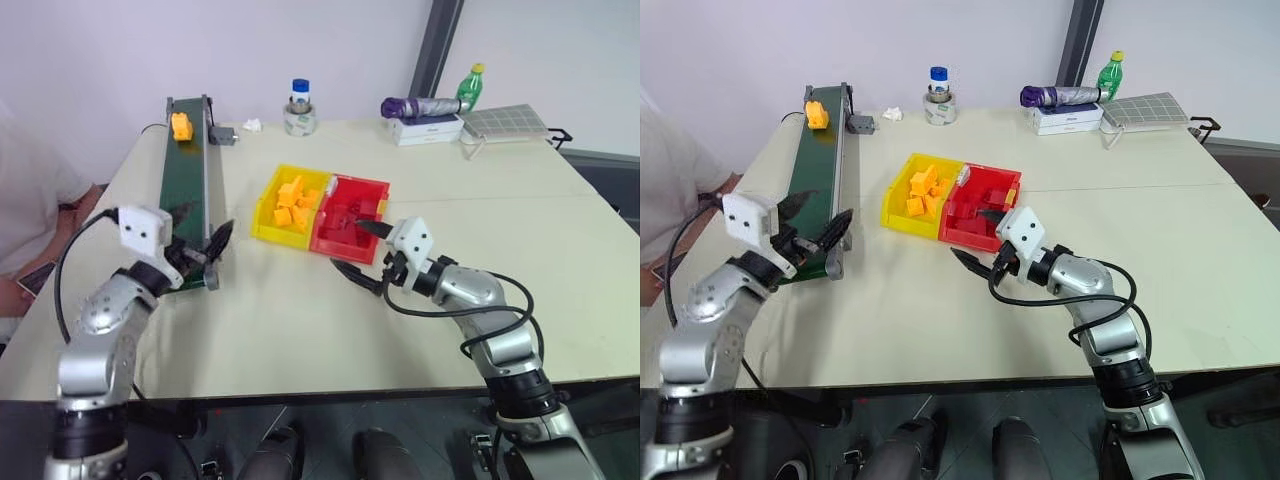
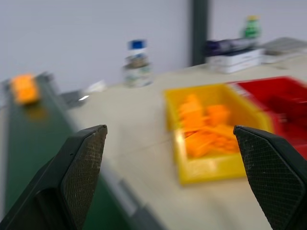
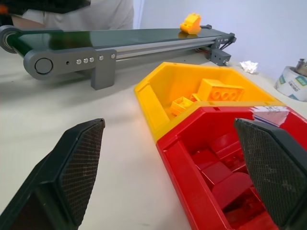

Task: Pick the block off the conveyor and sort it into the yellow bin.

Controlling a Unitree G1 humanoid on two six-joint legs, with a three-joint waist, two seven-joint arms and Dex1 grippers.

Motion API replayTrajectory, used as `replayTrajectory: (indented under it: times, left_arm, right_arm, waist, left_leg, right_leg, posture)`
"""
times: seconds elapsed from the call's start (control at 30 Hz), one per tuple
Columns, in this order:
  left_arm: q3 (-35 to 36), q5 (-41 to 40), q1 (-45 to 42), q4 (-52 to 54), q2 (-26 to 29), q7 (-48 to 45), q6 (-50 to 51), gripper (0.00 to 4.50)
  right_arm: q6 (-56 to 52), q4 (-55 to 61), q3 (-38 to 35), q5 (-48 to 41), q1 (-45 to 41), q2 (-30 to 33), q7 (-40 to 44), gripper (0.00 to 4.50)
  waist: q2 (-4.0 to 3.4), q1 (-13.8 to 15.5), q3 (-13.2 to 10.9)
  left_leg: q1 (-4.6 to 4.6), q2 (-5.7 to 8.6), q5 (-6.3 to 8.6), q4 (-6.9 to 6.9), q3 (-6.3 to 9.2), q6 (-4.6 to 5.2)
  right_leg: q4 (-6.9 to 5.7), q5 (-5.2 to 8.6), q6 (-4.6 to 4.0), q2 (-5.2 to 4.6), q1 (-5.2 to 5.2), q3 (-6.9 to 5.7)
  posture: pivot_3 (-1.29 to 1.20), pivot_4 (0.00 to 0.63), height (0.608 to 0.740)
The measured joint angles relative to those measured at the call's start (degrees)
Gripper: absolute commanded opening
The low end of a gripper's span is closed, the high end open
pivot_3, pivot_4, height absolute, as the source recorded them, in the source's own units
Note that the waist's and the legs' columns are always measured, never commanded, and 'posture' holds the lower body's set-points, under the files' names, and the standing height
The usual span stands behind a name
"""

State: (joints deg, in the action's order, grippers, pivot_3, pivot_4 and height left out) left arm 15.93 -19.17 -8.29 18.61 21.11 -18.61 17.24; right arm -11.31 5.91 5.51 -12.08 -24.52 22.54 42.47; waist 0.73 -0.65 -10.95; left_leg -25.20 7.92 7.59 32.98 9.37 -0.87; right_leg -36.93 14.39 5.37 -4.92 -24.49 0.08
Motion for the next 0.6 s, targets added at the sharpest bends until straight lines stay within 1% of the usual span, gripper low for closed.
replayTrajectory:
  times: [0.17, 0.3, 0.43, 0.6]
  left_arm:
    - [-0.1, 2.7, 5.2, 6.0, -5.6, 7.5, 0.1, 4.46]
    - [-0.1, 5.4, 7.5, 7.7, -8.0, 12.0, 0.1, 4.46]
    - [-0.8, 6.2, 7.4, 8.1, -9.3, 14.2, 0.7, 4.46]
    - [-1.3, 6.9, 5.5, 8.1, -9.1, 15.0, 1.0, 4.46]
  right_arm:
    - [0.1, 0.0, 0.1, 0.0, 0.0, -0.1, 0.1, 4.5]
    - [0.4, -0.1, 0.2, 0.0, -0.1, -0.1, 0.2, 4.5]
    - [0.5, -0.1, 0.2, 0.0, -0.1, -0.1, 0.2, 4.5]
    - [0.5, -0.1, 0.2, 0.0, 0.0, 0.0, 0.2, 4.5]
  waist:
    - [0.0, 0.1, 0.0]
    - [0.0, 0.1, 0.0]
    - [0.0, 0.1, 0.0]
    - [0.0, 0.1, 0.0]
  left_leg:
    - [-0.01, 0.0, 0.0, 0.02, -0.01, 0.0]
    - [-0.01, 0.0, 0.0, 0.02, 0.0, 0.0]
    - [-0.02, 0.0, 0.0, 0.02, 0.0, 0.0]
    - [-0.02, 0.0, 0.0, 0.02, 0.0, 0.0]
  right_leg:
    - [-0.01, 0.02, 0.04, -0.02, 0.04, -0.04]
    - [-0.01, 0.1, 0.17, -0.02, 0.04, -0.06]
    - [0.0, 0.1, 0.17, -0.02, 0.04, -0.08]
    - [0.0, 0.1, 0.17, -0.01, 0.03, -0.09]
  posture:
    - [0.0, 0.15, 0.74]
    - [0.0, 0.15, 0.74]
    - [0.0, 0.15, 0.74]
    - [0.0, 0.15, 0.74]
